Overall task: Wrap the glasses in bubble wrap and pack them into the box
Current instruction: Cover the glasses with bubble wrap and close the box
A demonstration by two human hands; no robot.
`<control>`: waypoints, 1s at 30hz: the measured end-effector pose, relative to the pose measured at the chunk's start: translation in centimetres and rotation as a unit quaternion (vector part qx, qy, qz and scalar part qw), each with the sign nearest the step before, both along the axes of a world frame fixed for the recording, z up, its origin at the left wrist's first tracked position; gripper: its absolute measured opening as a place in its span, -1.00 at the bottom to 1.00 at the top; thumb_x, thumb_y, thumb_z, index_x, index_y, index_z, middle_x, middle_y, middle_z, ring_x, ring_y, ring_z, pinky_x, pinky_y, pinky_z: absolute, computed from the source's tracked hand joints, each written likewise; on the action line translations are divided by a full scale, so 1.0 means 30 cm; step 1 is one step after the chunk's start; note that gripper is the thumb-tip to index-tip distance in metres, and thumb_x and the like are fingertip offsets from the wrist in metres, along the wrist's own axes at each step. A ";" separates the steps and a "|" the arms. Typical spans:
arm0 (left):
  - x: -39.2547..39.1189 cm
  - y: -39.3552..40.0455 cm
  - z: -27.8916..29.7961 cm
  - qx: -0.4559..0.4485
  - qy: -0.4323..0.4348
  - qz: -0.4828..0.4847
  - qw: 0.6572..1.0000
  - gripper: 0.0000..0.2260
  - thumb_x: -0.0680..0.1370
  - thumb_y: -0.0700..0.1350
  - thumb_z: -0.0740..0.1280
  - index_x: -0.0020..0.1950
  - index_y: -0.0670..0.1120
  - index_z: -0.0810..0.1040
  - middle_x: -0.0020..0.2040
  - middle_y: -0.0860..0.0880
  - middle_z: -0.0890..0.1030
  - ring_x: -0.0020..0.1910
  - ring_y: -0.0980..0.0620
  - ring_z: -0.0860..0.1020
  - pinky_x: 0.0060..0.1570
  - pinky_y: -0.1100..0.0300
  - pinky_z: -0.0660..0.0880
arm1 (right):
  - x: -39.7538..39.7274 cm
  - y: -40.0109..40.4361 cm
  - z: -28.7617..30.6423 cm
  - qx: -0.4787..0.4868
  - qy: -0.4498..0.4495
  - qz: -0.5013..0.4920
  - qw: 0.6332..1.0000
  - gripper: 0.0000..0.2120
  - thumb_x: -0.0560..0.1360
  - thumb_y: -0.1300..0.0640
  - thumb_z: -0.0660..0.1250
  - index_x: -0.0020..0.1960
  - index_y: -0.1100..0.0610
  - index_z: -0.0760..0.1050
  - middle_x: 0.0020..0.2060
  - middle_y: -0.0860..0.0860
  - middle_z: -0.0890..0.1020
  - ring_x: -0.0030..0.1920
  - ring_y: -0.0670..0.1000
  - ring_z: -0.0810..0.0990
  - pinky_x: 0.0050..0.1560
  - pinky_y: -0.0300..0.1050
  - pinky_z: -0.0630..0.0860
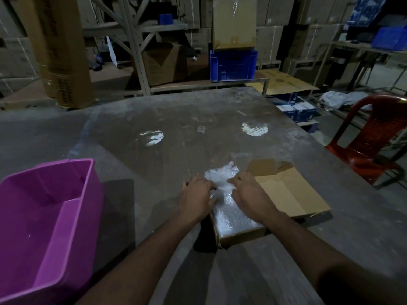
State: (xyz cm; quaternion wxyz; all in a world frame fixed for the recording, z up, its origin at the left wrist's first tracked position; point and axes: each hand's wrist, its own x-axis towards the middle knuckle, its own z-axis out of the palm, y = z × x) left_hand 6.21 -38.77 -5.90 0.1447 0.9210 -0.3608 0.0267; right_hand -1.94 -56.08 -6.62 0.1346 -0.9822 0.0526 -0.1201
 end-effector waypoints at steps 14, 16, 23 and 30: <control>0.049 -0.056 0.018 -0.194 0.147 0.146 0.959 -0.88 0.54 -0.03 0.45 0.04 -0.02 0.62 0.12 -0.01 0.59 0.21 -0.04 0.50 0.14 0.06 0.49 | -0.006 -0.024 0.014 0.145 -0.034 -0.104 0.983 -0.46 0.51 0.10 0.45 0.44 0.09 0.38 0.24 0.02 0.40 0.29 0.04 0.40 0.19 -0.15 0.38; 0.031 -0.053 0.048 -0.264 0.205 0.074 0.940 -0.92 0.59 -0.04 0.39 0.00 -0.03 0.55 0.02 0.00 0.61 0.05 -0.04 0.58 0.10 -0.07 0.56 | -0.008 -0.029 0.033 0.196 -0.046 -0.123 0.972 -0.36 0.45 0.05 0.52 0.44 0.06 0.33 0.23 -0.04 0.39 0.25 -0.01 0.42 0.16 -0.16 0.41; -0.007 -0.026 0.206 -0.477 0.454 0.027 0.752 -0.82 0.68 -0.05 0.26 0.26 -0.06 0.46 0.12 -0.11 0.66 0.00 -0.10 0.67 -0.07 -0.10 0.64 | -0.085 -0.086 0.164 0.596 0.027 -0.047 0.801 -0.42 0.39 -0.04 0.57 0.33 0.10 0.47 0.21 0.08 0.66 0.16 0.06 0.68 0.16 0.07 0.62; 0.035 -0.033 0.193 -0.503 0.552 0.129 0.653 -0.76 0.70 -0.11 0.23 0.30 -0.20 0.50 0.17 -0.20 0.67 0.01 -0.13 0.66 -0.08 0.01 0.63 | -0.141 -0.103 0.167 0.655 0.115 -0.018 0.746 -0.58 0.55 0.04 0.45 0.32 0.24 0.52 0.20 0.18 0.66 0.20 0.18 0.64 0.26 0.19 0.54</control>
